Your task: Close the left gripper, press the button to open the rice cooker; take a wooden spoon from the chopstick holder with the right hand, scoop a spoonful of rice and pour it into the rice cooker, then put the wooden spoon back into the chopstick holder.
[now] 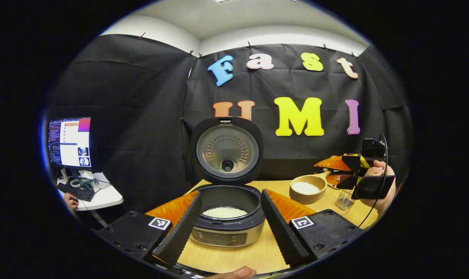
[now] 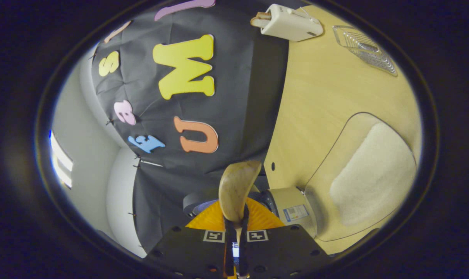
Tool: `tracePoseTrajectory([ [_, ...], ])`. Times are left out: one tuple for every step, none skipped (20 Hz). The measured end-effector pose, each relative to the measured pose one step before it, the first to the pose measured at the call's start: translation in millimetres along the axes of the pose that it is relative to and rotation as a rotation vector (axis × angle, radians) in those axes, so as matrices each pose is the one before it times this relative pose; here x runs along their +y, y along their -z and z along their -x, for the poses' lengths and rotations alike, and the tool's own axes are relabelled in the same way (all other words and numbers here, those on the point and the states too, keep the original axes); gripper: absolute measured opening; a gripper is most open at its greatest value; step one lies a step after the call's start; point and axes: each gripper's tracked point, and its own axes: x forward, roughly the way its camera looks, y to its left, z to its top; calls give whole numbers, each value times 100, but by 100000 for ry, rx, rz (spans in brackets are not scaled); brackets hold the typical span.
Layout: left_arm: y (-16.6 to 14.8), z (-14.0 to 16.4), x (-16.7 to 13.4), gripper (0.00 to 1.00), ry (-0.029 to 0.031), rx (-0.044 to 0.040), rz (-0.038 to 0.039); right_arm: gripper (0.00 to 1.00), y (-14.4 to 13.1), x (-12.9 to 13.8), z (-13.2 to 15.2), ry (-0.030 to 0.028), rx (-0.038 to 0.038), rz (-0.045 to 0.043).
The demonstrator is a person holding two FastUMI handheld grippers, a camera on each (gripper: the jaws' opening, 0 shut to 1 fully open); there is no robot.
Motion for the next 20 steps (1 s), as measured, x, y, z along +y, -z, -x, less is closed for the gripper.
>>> tracePoseTrajectory([
  [294,166,579,97,-414,1086,12,6,618,664,-817,208,631,1282],
  [-113,176,679,97,-886,-164,-278,5,663,476,-694,267,520,1520],
  [-74,103,751,97,-1040,-398,-387,6,533,579,-797,579,371,1608],
  [-9,145,682,97,-777,-217,200,4,523,523,-921,1032,251,2254],
  [1,119,582,97,-758,-261,703,3,500,458,-940,1216,1,2376],
  [-16,74,588,97,-600,-167,1042,8,371,532,-948,1484,-2,3185],
  [20,78,235,100,-155,-82,1325,6,455,373,-900,1627,73,3304],
  [18,-38,219,100,124,119,958,8,508,347,-887,1653,140,2999],
  [-11,-46,95,100,8,150,588,6,319,256,-858,1646,119,3082],
  [94,-75,220,97,-255,188,267,6,262,292,-762,1613,6,2985],
  [212,-76,271,97,-500,493,75,3,124,33,-720,1863,-122,3136],
  [198,-37,187,97,-401,820,-34,6,156,-77,-653,2061,-89,2633],
  [180,-99,102,97,-198,477,-28,6,26,-271,-668,2243,-64,2302],
  [59,-163,22,97,-41,332,107,6,232,-206,-592,2014,303,1687],
  [166,-152,12,97,-106,531,229,6,105,-284,-542,2046,265,1904],
  [-7,-85,80,97,-267,101,132,6,151,-135,-470,1674,92,1918],
  [20,55,159,97,-226,70,7,6,13,-149,-400,1743,-341,2390],
  [39,40,146,97,-283,37,-133,6,109,-38,-376,1471,-224,2736],
  [36,-27,41,97,-380,-25,-258,6,-82,-30,-369,1388,-379,2816],
  [88,12,156,97,-290,230,-270,6,172,-76,-172,1745,-128,3111],
])
